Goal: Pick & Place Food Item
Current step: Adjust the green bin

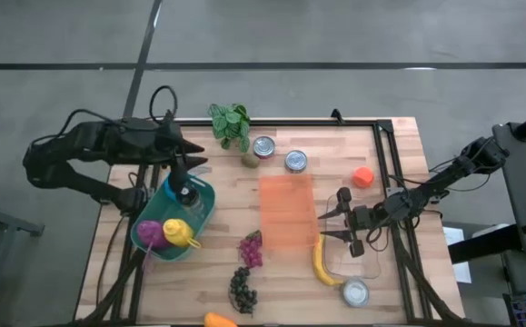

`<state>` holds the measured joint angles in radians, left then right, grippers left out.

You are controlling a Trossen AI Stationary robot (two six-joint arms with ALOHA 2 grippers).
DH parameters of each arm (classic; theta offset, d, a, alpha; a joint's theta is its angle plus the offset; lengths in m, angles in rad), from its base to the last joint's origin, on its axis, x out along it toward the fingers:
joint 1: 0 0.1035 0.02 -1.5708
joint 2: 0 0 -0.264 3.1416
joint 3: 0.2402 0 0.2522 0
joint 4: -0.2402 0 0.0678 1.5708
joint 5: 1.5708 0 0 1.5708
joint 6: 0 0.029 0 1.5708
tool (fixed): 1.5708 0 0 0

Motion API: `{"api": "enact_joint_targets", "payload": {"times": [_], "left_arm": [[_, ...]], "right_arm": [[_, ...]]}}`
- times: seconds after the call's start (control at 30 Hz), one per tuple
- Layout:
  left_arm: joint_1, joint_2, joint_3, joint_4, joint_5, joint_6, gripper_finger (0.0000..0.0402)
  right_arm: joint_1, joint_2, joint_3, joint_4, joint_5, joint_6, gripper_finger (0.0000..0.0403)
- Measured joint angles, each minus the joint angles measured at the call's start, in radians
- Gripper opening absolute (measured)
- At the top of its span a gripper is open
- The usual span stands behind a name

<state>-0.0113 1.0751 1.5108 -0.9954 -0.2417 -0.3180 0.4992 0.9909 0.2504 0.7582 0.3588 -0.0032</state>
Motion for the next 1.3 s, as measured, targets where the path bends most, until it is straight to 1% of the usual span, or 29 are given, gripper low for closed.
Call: {"api": "enact_joint_targets", "payload": {"times": [0.17,0.27,0.37,0.5,0.6,0.7,0.87,0.97,1.07,1.17,1.3], "left_arm": [[0.0,-0.028,0.0,0.005,0.0,0.015,0.016],[-0.001,-0.082,-0.014,0.021,-0.001,0.015,0.016],[-0.004,-0.153,-0.072,0.084,-0.017,0.008,0.016],[-0.004,-0.216,-0.191,0.197,-0.026,0.005,0.016],[-0.004,-0.246,-0.238,0.215,-0.027,-0.024,0.016],[-0.005,-0.252,-0.239,0.212,-0.026,-0.046,0.016],[-0.035,-0.221,-0.184,0.177,-0.011,-0.064,0.016],[-0.085,-0.169,-0.153,0.091,-0.032,-0.123,0.016],[-0.166,-0.112,-0.121,0.02,-0.07,-0.183,0.016],[-0.276,-0.064,-0.086,-0.011,-0.109,-0.205,0.0162],[-0.447,0.001,-0.045,-0.031,-0.148,-0.239,0.0178]], "right_arm": [[0.0,0.0,0.0,0.0,0.0,0.0,0.0189],[0.0,0.0,0.0,0.0,0.0,0.0,0.0189],[0.0,0.0,0.0,0.0,0.0,0.0,0.0189],[0.0,0.0,0.0,0.0,0.0,0.0,0.0189],[0.0,0.0,0.0,0.0,0.0,0.0,0.0189],[0.0,0.0,0.0,0.0,0.0,0.0,0.0189],[0.0,0.0,0.0,0.0,0.0,0.0,0.0189],[0.0,0.0,0.0,0.0,0.0,0.0,0.0189],[0.0,0.0,0.0,0.0,0.0,0.0,0.0189],[0.0,0.0,0.0,0.0,0.0,0.0,0.0189],[0.0,0.0,0.0,0.0,0.0,0.0,0.0189]]}}
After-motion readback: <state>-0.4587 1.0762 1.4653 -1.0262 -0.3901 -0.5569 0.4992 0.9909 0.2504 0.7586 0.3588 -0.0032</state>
